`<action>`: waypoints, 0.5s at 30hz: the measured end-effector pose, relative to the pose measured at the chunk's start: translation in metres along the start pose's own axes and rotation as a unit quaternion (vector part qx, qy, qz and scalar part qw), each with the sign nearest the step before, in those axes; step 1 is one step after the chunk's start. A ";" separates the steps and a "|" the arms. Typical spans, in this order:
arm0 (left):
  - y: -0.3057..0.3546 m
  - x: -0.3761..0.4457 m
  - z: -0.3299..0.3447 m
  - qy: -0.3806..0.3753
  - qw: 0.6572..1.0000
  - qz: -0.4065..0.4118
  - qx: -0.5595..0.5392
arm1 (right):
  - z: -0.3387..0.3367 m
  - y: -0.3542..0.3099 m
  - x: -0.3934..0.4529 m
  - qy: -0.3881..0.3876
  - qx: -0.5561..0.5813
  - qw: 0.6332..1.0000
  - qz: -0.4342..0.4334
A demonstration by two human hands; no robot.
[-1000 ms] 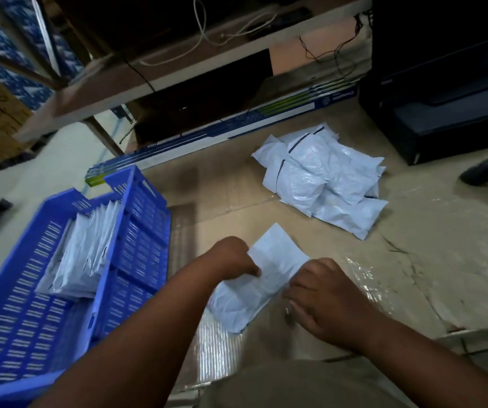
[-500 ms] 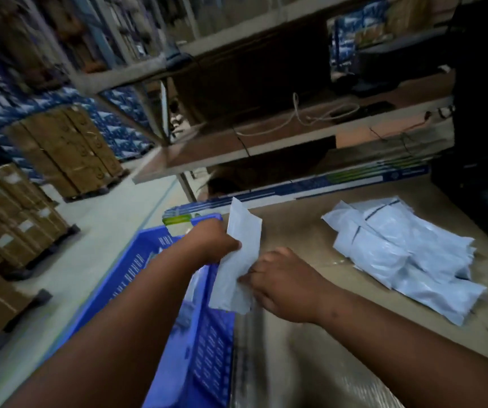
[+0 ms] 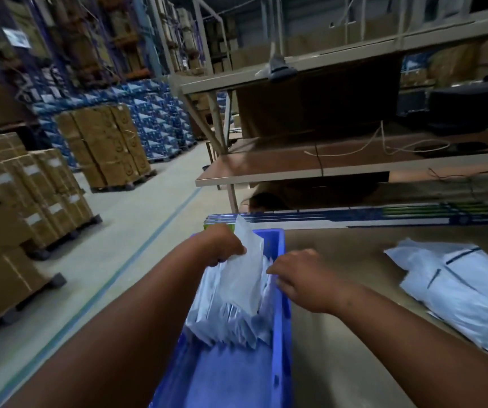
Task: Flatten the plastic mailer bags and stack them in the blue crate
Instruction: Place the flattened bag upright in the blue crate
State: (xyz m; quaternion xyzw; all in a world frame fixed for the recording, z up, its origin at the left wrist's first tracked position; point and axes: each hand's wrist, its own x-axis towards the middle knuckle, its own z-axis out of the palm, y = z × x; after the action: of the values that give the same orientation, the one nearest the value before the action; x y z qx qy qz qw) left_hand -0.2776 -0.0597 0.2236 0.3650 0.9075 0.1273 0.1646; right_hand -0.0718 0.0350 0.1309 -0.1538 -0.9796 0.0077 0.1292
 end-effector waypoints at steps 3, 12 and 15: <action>-0.012 0.021 0.032 -0.053 0.998 -0.019 -0.039 | 0.016 0.003 0.000 -0.015 0.017 0.999 0.031; 0.014 0.074 0.115 -0.087 0.993 0.055 -0.055 | 0.040 -0.008 -0.023 0.012 0.123 0.988 0.095; 0.017 0.088 0.134 -0.053 0.995 0.087 -0.006 | 0.042 -0.013 -0.026 0.006 0.138 0.984 0.109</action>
State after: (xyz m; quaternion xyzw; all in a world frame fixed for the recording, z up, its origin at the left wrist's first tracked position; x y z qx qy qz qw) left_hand -0.2745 0.0285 0.0890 0.4480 0.8613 0.1277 0.2027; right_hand -0.0622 0.0155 0.0847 -0.2407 -0.9456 0.1556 0.1538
